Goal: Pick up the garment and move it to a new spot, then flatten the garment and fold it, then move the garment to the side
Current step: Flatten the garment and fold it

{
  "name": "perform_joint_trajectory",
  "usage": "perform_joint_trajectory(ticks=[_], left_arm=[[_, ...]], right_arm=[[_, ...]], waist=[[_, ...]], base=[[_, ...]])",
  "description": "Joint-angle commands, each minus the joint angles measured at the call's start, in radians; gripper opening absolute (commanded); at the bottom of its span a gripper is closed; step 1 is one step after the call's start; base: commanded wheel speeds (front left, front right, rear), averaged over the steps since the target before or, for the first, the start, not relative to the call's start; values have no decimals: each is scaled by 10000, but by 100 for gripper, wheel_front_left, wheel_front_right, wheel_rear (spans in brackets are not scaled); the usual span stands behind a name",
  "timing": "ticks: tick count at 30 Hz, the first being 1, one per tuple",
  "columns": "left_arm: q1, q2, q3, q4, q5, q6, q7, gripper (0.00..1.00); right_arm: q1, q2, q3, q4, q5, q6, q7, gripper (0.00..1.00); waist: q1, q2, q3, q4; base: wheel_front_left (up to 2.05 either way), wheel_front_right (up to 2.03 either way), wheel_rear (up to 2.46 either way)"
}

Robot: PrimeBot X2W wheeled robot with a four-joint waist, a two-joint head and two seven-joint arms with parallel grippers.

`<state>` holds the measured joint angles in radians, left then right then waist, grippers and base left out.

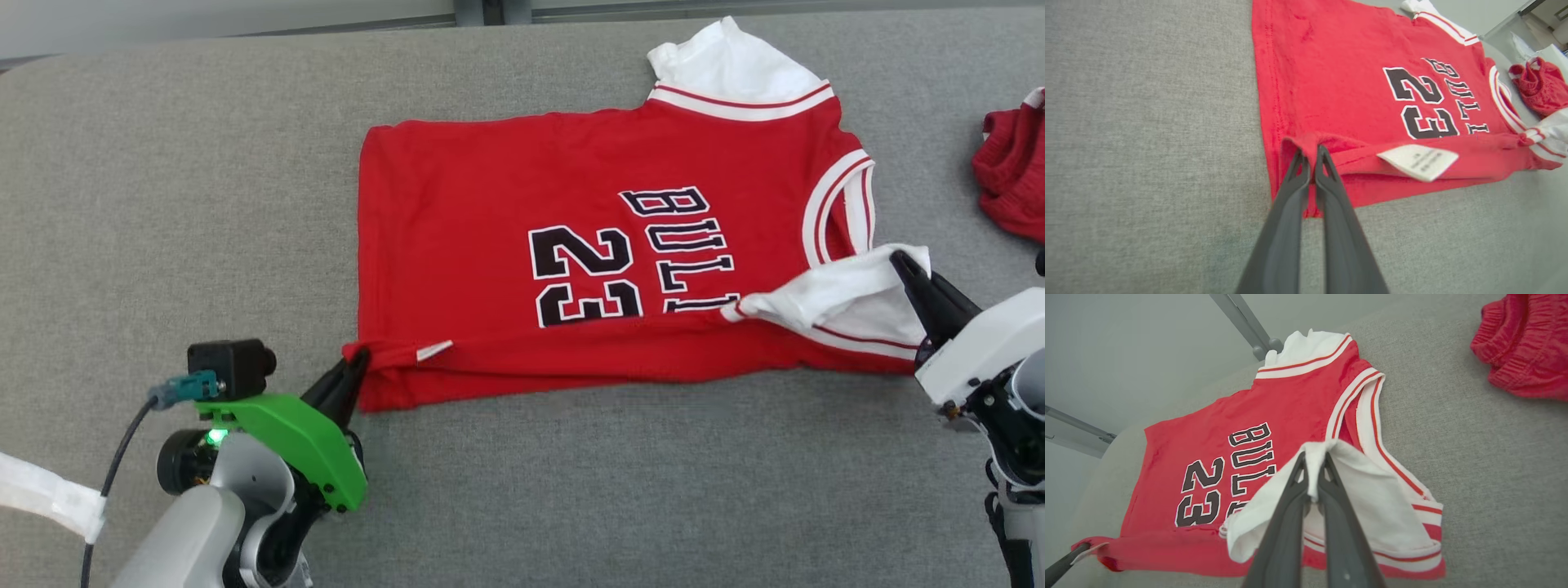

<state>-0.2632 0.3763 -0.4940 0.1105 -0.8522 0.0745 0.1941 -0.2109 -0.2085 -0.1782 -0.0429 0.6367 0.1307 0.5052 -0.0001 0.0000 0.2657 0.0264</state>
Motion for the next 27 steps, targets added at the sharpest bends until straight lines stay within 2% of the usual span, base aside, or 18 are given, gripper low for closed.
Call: perform_joint_trajectory(ticks=[1, 5, 6, 7, 8, 12, 17, 20, 24, 27], left_arm=[[-331, 12, -17, 162, 40, 50, 115, 0], [-994, -172, -75, 699, 104, 74, 323, 0], [-1114, -263, -114, 834, 157, 81, 320, 16], [-1207, -335, -135, 881, 193, 47, 246, 33], [-1327, -422, -166, 963, 185, -37, 203, 100], [-1403, -580, -122, 1021, 102, -136, -85, 100], [-486, -338, 191, 445, -88, 96, -461, 100], [118, -159, 212, -3, -207, 251, -426, 100], [490, -196, 26, -51, -243, 372, -227, 100], [391, -329, -35, 119, -287, 419, -213, 100]], right_arm=[[-288, -62, 14, 179, -193, -2, 35, 0], [-896, -24, 188, 727, -513, -2, -100, 0], [-1025, -29, 265, 840, -597, -2, -214, 13], [-1101, -57, 280, 925, -713, -2, -316, 40], [-1167, -99, 320, 1064, -845, -2, -405, 100], [-1130, -296, 453, 1107, -1265, -2, -907, 100], [-373, -1129, 820, 468, -2074, -4, -1580, 100], [363, -1612, 963, 79, -2233, -4, -1334, 100], [1002, -2068, 1182, 36, -2508, -4, -940, 100], [995, -2098, 1224, 179, -2753, -4, -858, 100]], waist=[[1, 0, 245, 124], [1, 0, 425, 215], [1, 0, 450, 226], [1, 0, 482, 229], [1, 0, 529, 234], [1, 0, 605, 219], [1, 0, 611, 44], [1, 0, 655, 0], [1, 0, 845, -30], [1, 0, 971, -27]], base=[[0, 0, 0], [0, 0, 0], [0, 0, 0], [0, 0, 0], [0, 0, 0], [0, 0, 0], [0, 0, 0], [0, 0, 0], [0, 0, 0], [0, 0, 0]])
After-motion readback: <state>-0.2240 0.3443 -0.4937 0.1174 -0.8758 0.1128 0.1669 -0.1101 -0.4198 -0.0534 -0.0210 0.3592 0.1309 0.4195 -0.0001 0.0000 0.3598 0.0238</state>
